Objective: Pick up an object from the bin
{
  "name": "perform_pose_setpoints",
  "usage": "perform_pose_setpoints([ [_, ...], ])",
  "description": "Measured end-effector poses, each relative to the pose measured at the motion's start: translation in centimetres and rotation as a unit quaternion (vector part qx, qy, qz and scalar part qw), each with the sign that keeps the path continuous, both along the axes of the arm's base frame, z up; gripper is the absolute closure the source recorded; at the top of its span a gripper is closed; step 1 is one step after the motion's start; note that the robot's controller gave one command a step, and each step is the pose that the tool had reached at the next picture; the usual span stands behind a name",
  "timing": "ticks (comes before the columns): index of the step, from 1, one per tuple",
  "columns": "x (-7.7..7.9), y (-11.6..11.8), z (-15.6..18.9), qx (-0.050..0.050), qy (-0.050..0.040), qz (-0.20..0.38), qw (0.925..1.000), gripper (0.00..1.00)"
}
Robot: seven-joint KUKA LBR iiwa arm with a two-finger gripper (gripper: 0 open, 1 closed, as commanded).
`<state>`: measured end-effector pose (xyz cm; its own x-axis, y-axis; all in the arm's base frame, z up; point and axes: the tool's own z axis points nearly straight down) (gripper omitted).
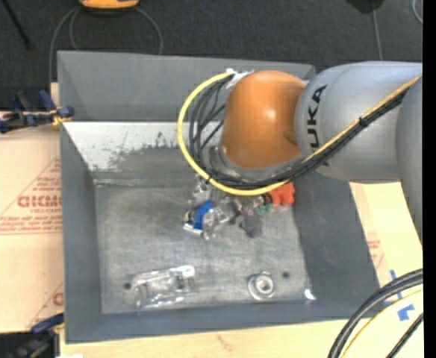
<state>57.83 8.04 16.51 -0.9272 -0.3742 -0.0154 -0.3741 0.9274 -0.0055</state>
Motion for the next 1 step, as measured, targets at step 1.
perform_pose_setpoints([
  [1,-0.14,-0.05,6.3,-0.001,0.0023,0.01,0.9999,1.0],
])
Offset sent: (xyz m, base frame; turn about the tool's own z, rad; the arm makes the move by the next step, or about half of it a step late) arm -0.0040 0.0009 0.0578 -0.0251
